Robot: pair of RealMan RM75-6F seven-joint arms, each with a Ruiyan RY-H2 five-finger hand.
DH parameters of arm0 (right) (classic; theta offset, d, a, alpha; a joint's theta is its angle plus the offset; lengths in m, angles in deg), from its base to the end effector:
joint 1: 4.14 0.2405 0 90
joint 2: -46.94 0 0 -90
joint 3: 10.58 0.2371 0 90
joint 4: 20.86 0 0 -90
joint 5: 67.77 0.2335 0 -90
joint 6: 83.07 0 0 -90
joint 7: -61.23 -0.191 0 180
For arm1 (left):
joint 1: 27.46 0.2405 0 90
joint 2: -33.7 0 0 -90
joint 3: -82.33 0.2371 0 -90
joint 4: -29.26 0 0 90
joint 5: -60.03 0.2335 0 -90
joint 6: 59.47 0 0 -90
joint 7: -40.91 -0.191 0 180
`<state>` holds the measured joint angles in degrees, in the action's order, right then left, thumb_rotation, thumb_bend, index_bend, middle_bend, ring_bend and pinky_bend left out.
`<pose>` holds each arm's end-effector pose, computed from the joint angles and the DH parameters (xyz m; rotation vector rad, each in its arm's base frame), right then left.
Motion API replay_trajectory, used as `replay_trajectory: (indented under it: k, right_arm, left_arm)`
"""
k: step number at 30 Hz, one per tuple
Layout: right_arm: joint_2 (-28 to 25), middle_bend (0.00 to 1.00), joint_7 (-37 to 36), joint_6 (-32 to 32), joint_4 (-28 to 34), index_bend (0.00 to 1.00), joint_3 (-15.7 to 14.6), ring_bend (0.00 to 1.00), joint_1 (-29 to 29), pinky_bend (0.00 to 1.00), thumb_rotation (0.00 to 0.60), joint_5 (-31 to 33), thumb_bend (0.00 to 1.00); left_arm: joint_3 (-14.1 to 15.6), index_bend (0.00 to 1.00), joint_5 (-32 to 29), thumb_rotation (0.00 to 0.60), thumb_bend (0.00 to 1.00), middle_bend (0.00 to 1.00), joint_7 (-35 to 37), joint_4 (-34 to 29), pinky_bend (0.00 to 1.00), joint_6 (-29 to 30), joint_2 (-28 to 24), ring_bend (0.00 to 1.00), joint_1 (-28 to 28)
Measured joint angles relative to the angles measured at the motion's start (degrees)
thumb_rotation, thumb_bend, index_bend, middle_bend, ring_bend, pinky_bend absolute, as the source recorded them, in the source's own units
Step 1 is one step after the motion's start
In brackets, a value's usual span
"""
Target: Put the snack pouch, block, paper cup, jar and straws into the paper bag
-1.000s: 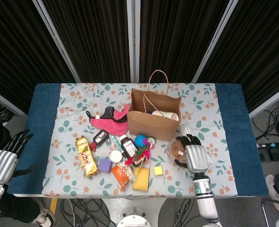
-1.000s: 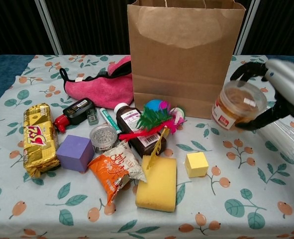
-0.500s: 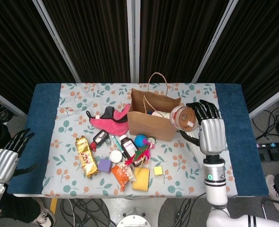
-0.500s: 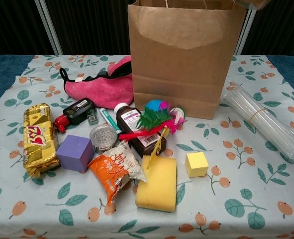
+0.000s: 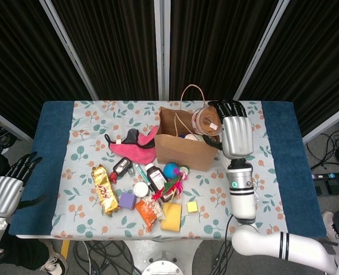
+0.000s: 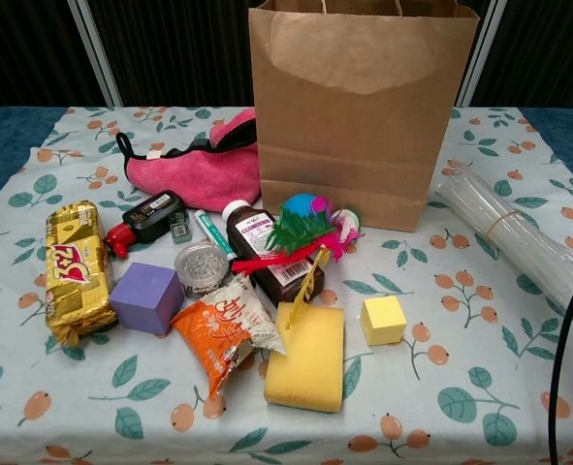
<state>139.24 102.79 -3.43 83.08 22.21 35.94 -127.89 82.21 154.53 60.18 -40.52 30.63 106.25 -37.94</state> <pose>-0.0101 -0.3875 0.0808 1.2727 -0.8002 1.3117 -0.3160 0.2526 0.1183 -1.5279 -0.8389 -1.1350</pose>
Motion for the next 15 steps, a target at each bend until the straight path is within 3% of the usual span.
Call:
replay_trajectory:
  k: [6, 15]
  right_arm:
    - [-0.59, 0.28, -0.57, -1.81, -0.73, 0.20, -2.01, 0.10, 0.78, 0.19, 0.600, 1.89, 0.00]
    - [-3.63, 0.22, -1.78, -0.92, 1.40, 0.14, -3.15, 0.09, 0.63, 0.19, 0.600, 2.93, 0.00]
  left_arm:
    - [-0.02, 0.12, -0.13, 0.600, 0.03, 0.13, 0.11, 0.16, 0.21, -0.06, -0.01, 0.08, -0.01]
    - [0.16, 0.12, 0.21, 0.600, 0.03, 0.13, -0.35, -0.26, 0.21, 0.11, 0.00, 0.08, -0.03]
